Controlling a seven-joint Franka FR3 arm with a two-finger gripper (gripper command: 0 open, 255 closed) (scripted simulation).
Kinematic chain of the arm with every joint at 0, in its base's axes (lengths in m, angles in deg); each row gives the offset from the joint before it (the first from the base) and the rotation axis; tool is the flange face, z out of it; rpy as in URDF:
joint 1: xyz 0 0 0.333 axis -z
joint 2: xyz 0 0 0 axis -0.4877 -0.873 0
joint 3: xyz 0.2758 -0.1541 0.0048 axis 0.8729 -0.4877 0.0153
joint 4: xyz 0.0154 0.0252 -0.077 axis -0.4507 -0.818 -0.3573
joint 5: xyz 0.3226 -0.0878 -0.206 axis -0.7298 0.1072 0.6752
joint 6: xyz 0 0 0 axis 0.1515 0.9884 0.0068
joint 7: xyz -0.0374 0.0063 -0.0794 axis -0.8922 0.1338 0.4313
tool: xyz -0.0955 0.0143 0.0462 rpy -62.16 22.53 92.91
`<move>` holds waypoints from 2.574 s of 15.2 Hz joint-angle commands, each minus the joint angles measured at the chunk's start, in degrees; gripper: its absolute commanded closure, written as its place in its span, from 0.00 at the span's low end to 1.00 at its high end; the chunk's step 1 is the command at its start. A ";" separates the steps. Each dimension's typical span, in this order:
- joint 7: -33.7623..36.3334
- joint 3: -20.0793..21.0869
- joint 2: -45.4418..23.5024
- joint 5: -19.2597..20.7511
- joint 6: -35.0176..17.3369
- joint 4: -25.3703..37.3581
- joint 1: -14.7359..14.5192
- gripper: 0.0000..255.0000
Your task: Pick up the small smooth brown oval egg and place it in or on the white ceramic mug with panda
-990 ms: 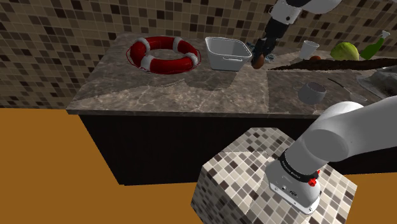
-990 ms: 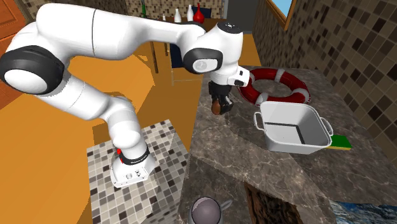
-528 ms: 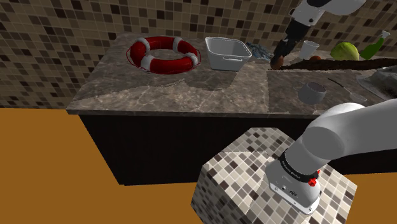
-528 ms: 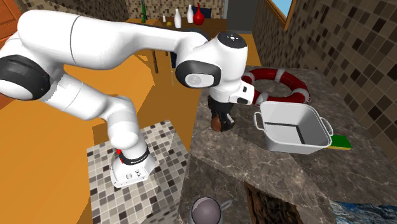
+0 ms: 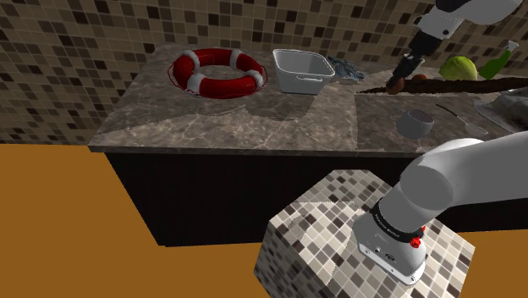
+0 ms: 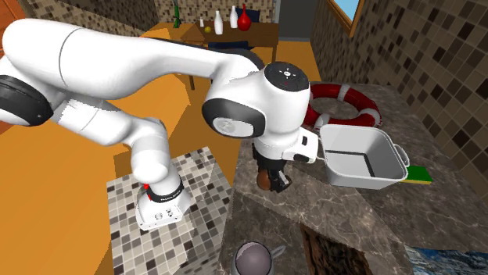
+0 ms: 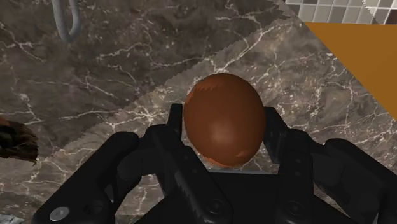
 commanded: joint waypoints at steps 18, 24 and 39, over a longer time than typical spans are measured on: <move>-19.92 -19.71 -10.34 2.28 -2.26 9.11 -0.36 1.00; -20.91 -21.86 -11.86 2.07 -7.04 5.70 -1.00 1.00; -21.18 -22.40 -12.29 1.95 -8.12 5.00 -1.21 0.00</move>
